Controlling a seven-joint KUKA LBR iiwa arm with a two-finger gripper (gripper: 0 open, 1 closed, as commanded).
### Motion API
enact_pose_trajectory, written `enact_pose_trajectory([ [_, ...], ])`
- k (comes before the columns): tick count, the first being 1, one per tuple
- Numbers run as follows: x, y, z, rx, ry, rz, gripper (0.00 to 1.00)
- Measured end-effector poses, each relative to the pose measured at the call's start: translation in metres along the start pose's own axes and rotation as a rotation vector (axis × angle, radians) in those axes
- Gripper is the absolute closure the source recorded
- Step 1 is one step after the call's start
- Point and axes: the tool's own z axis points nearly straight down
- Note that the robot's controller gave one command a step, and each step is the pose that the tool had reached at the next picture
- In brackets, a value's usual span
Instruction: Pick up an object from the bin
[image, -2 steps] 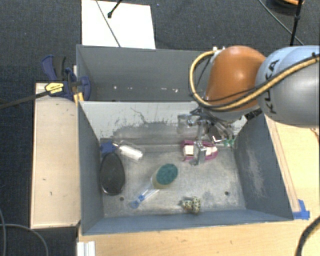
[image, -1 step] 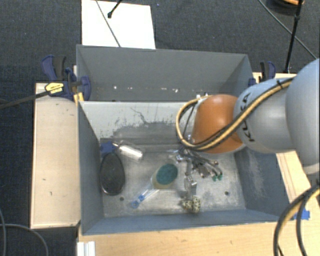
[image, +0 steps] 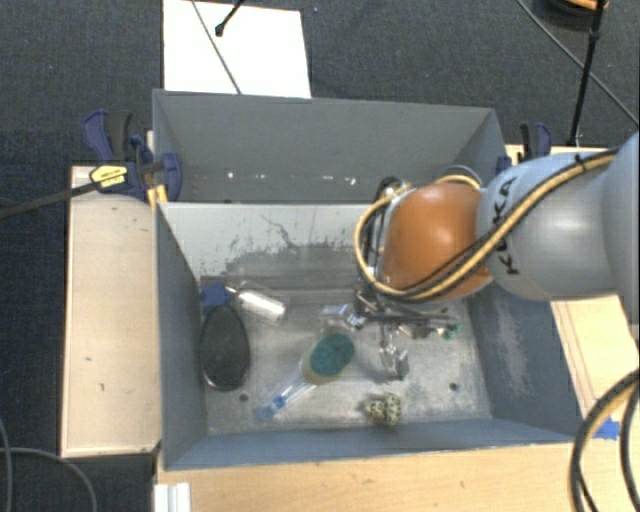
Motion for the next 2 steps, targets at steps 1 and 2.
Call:
enact_pose_trajectory([
  [1, 0.015, 0.014, -0.002, -0.004, 0.005, -0.263, 0.00],
  [2, 0.039, 0.043, -0.010, -0.005, 0.005, -0.394, 0.00],
])
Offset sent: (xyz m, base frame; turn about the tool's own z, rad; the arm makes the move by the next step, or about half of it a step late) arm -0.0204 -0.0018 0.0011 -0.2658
